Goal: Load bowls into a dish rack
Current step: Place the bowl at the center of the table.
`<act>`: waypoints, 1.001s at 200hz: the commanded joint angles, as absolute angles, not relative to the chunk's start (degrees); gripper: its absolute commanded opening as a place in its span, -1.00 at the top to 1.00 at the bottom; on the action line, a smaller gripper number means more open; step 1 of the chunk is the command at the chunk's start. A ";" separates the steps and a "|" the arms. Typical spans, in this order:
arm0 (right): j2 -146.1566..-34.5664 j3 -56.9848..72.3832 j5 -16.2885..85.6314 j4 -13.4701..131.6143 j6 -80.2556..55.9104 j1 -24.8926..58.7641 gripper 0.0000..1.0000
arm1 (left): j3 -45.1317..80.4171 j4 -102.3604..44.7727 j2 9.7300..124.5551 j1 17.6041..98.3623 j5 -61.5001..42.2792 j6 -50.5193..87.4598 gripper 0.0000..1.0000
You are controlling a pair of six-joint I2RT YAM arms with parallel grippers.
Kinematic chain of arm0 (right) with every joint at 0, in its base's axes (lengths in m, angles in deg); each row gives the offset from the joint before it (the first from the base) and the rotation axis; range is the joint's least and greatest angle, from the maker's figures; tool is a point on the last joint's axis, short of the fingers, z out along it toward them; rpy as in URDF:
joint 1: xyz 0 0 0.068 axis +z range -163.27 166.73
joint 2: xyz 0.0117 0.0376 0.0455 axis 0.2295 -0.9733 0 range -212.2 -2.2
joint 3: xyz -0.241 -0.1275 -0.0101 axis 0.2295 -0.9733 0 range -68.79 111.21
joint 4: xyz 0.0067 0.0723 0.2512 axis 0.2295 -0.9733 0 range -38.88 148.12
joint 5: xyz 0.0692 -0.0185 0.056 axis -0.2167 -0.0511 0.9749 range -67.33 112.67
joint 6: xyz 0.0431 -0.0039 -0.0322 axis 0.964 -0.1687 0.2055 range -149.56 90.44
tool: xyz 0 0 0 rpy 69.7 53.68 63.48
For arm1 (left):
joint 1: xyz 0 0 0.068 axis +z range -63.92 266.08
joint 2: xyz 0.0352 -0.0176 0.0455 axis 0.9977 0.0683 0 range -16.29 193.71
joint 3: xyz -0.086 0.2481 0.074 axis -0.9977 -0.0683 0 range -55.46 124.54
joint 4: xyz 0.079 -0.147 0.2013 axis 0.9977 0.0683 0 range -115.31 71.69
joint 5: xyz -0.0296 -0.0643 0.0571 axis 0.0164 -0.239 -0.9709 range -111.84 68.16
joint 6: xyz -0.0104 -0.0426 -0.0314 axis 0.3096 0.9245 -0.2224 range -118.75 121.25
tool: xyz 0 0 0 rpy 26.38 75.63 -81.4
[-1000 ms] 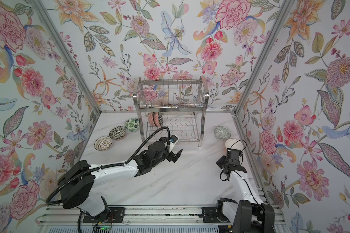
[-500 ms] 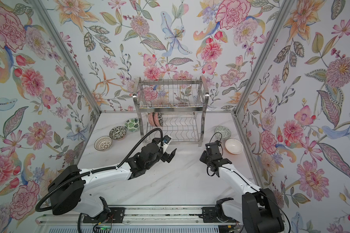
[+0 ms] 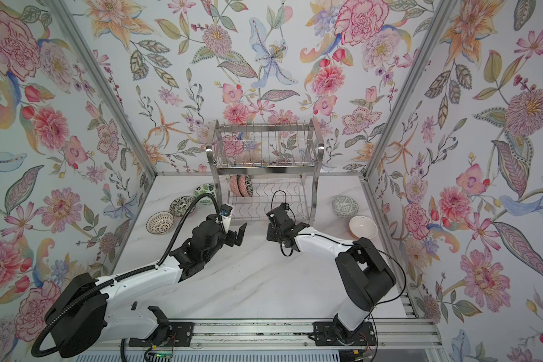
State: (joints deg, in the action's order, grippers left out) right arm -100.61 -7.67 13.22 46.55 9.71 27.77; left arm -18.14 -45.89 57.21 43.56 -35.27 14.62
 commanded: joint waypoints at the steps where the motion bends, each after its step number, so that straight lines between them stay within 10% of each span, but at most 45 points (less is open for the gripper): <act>1: -106.43 -4.28 17.02 44.07 9.32 29.83 0.97 | -19.48 -45.27 55.28 43.84 -36.78 16.02 -0.99; 200: -111.56 2.30 16.34 37.03 3.81 31.38 0.43 | -19.86 -44.49 54.12 44.45 -36.86 16.82 -0.98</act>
